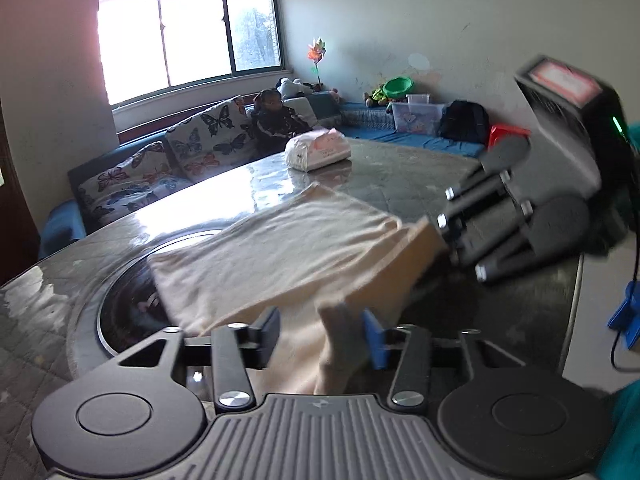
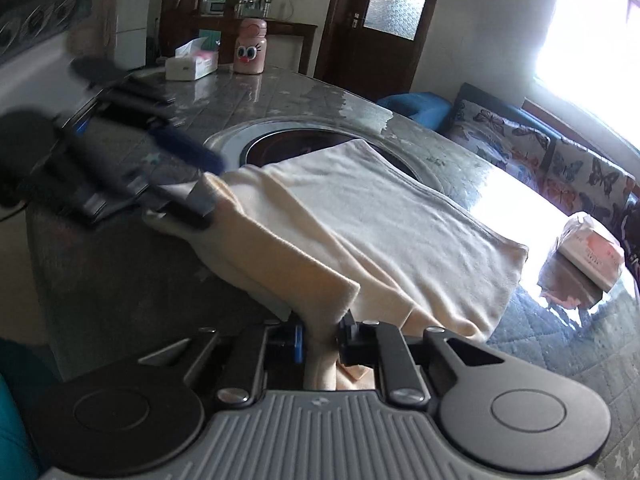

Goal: Fold clothes

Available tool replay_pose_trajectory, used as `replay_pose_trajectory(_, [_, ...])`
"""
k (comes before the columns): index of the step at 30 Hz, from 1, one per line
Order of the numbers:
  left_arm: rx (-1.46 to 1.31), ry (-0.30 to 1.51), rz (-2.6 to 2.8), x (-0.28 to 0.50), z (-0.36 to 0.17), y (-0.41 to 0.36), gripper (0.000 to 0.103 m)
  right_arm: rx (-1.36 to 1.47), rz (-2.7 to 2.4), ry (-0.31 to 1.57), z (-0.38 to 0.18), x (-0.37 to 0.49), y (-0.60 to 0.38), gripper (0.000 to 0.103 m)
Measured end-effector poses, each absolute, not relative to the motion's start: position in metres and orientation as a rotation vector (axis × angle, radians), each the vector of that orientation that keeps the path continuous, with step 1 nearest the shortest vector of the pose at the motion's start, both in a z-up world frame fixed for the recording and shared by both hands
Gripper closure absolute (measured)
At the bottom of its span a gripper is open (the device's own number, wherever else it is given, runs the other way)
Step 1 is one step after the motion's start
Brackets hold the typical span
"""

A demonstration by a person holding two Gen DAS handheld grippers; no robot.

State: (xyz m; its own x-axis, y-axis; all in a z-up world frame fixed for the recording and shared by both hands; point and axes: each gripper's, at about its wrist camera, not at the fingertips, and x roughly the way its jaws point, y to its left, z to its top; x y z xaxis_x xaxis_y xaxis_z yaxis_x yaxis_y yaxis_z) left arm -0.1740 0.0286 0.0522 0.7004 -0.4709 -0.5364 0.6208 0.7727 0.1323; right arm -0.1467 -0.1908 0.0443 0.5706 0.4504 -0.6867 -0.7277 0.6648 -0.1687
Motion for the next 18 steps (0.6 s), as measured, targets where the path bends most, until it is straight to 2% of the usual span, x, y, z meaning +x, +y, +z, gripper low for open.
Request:
replay_pose_trajectory(4, [0.404,0.496,-0.614,-0.187,0.041,0.026,0.046,-0.431,0.719,0.660,0.049,-0.137,-0.191,0.089])
replay_pose_trajectory(9, [0.499,0.474,-0.565,-0.184,0.028,0.025,0.046,-0.429,0.713,0.651,0.054,-0.135,-0.190,0.091])
replay_pose_trajectory(10, [0.513,0.471,-0.562,-0.182,0.026,0.026,0.050,-0.427,0.710,0.649,0.055,-0.135,-0.190,0.091])
replay_pose_trajectory(11, [0.527,0.467,-0.560,-0.181,0.024,0.027,0.064,-0.425,0.707,0.646,0.055,-0.136,-0.190,0.092])
replay_pose_trajectory(14, [0.554,0.458,-0.561,-0.178,0.021,0.030,0.088,-0.418,0.700,0.633,0.054,-0.140,-0.191,0.093])
replay_pose_trajectory(18, [0.525,0.454,-0.581,-0.184,0.028,0.032,0.093,-0.405,0.701,0.613,0.055,-0.147,-0.194,0.094])
